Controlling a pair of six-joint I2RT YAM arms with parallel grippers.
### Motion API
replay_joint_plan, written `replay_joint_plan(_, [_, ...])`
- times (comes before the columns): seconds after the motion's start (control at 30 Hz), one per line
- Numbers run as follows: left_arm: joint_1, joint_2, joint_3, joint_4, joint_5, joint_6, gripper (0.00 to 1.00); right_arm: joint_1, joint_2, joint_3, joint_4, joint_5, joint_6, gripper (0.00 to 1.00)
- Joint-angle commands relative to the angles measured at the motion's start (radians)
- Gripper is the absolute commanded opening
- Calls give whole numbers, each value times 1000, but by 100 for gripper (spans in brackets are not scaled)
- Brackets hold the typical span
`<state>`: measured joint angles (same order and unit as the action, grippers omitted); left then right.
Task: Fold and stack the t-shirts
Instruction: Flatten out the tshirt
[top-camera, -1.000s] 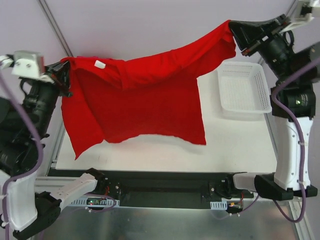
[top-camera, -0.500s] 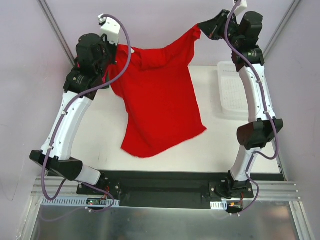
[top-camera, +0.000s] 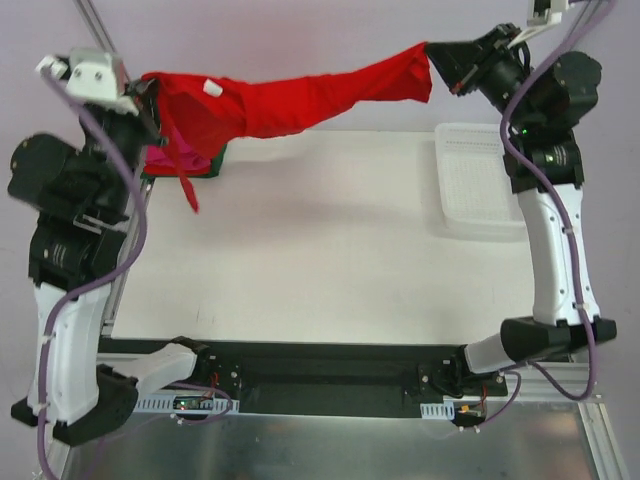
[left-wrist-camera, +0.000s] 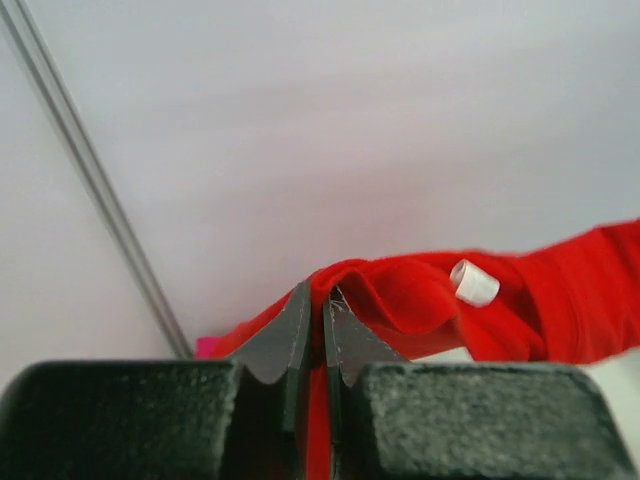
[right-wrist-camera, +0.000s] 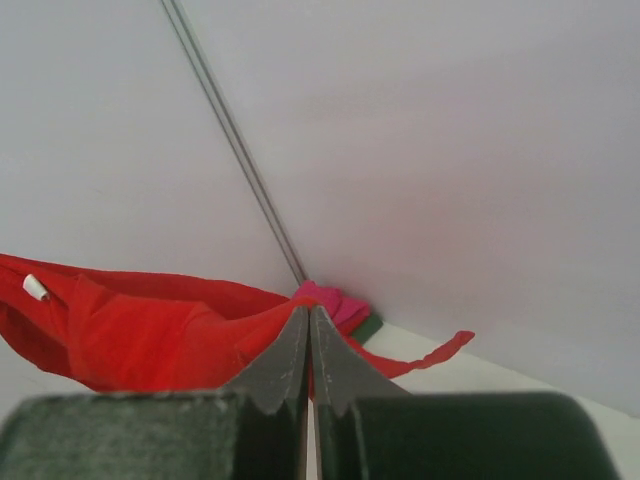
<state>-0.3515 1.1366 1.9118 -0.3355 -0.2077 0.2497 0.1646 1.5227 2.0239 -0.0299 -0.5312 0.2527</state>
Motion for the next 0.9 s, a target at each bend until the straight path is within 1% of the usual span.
replay_joint_plan(0.0, [5, -150, -256, -23, 141, -226, 0, 10, -156, -285, 79, -7, 17, 1])
replay_joint_plan(0.03, [5, -176, -325, -28, 165, -248, 0, 15, -211, -344, 79, -9, 19, 1])
replay_joint_plan(0.07, [5, -199, -468, -31, 194, -306, 0, 19, -237, -414, 68, -6, 23, 1])
replay_joint_plan(0.1, [5, -245, -544, -31, 259, -395, 0, 24, -260, -533, 67, -7, 31, 1])
replay_joint_plan(0.13, [3, -264, -618, -28, 304, -439, 0, 29, -286, -601, 65, -9, 31, 1])
replay_joint_plan(0.17, [2, -279, -761, -27, 342, -490, 0, 42, -321, -654, 42, -4, 33, 1])
replay_joint_plan(0.2, [-3, -296, -827, -17, 381, -571, 2, 47, -340, -700, 35, 3, 34, 1])
replay_joint_plan(0.23, [-13, -301, -889, -13, 434, -605, 3, 53, -351, -782, 35, -1, 36, 1])
replay_joint_plan(0.27, [-53, -305, -1006, 12, 442, -634, 4, 67, -358, -810, -20, -7, 36, 1])
replay_joint_plan(0.33, [-110, -313, -1094, 26, 429, -682, 5, 78, -358, -872, -62, 2, 33, 1])
replay_joint_plan(0.37, [-163, -313, -1147, 26, 416, -688, 5, 85, -355, -887, -100, 7, 37, 1])
replay_joint_plan(0.43, [-199, -293, -1186, 24, 427, -704, 6, 93, -342, -899, -139, 13, 40, 1])
replay_joint_plan(0.5, [-237, -282, -1201, 24, 441, -727, 7, 110, -319, -889, -214, 19, 20, 1])
replay_joint_plan(0.57, [-256, -275, -1212, 24, 453, -736, 7, 131, -308, -861, -305, 49, -15, 1])
replay_joint_plan(0.6, [-270, -273, -1215, 24, 458, -739, 7, 139, -299, -847, -339, 95, -24, 1])
replay_joint_plan(0.63, [-271, -268, -1220, 23, 461, -739, 7, 144, -294, -840, -396, 123, -33, 1])
replay_joint_plan(0.67, [-273, -265, -1223, 23, 479, -737, 7, 148, -291, -829, -418, 161, -42, 1])
replay_joint_plan(0.87, [-274, -255, -1229, -5, 551, -704, 10, 157, -268, -807, -527, 255, -69, 1])
